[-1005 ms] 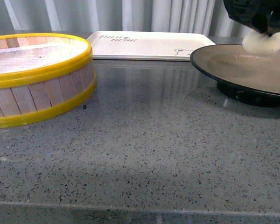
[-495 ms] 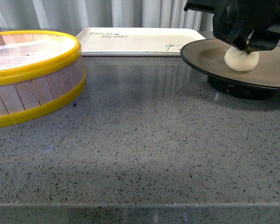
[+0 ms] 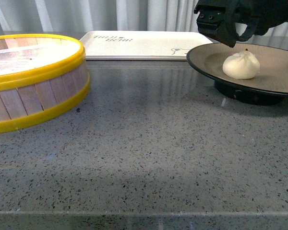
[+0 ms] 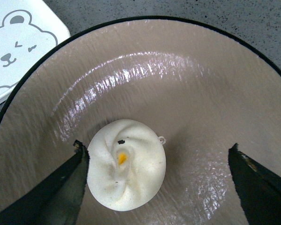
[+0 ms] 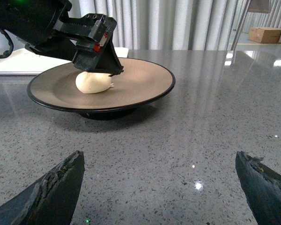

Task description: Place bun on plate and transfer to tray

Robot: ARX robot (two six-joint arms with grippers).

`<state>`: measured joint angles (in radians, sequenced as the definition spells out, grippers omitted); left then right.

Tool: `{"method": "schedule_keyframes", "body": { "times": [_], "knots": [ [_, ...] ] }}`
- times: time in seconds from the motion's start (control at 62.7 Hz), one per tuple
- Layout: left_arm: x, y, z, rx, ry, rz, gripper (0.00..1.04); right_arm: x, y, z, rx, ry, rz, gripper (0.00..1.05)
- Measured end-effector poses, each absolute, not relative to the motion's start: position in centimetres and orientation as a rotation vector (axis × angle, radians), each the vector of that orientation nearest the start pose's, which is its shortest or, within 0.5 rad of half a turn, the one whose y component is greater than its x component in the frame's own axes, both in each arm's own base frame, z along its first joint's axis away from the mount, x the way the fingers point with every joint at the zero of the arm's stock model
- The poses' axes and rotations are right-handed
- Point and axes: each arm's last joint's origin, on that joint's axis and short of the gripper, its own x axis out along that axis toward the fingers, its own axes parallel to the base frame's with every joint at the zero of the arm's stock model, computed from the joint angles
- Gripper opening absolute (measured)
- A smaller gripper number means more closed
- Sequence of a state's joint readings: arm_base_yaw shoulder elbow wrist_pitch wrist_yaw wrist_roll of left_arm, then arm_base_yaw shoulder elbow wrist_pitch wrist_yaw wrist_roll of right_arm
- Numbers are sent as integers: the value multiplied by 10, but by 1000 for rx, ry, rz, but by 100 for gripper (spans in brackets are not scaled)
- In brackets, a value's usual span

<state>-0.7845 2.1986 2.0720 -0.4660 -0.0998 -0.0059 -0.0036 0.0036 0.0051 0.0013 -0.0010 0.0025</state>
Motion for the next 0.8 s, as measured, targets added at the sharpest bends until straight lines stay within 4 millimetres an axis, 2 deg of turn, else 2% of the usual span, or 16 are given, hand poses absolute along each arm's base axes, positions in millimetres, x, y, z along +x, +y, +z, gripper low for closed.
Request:
{"method": "schedule_keyframes", "body": {
  "times": [0.032,0.144,0.303,0.351,0.415,0.431,0.479,0.495,0.59,0.702,0.798],
  "knots": [
    [360,-353,296,244,542,-662,100,98,0,165,2,-3,-2,96],
    [358,-342,309,209,510,-651,98,98,0,165,2,-3,-3,96],
    [351,-303,344,157,409,-596,98,98,0,165,2,-3,-3,96],
    [343,-270,364,150,337,-542,98,98,0,165,2,-3,-3,96],
    [332,-231,381,139,275,-488,98,98,0,165,2,-3,-3,96],
    [322,-202,389,141,239,-442,98,98,0,165,2,-3,-3,96],
    [307,-167,393,144,213,-389,98,98,0,165,2,-3,-3,96],
    [299,-149,394,147,207,-362,98,98,0,165,2,-3,-3,96],
    [266,-79,385,127,201,-271,98,98,0,165,2,-3,-3,96],
    [238,-23,373,115,204,-179,98,98,0,165,2,-3,-3,96],
    [221,9,362,105,220,-117,98,98,0,165,2,-3,-3,96]
  ]
}}
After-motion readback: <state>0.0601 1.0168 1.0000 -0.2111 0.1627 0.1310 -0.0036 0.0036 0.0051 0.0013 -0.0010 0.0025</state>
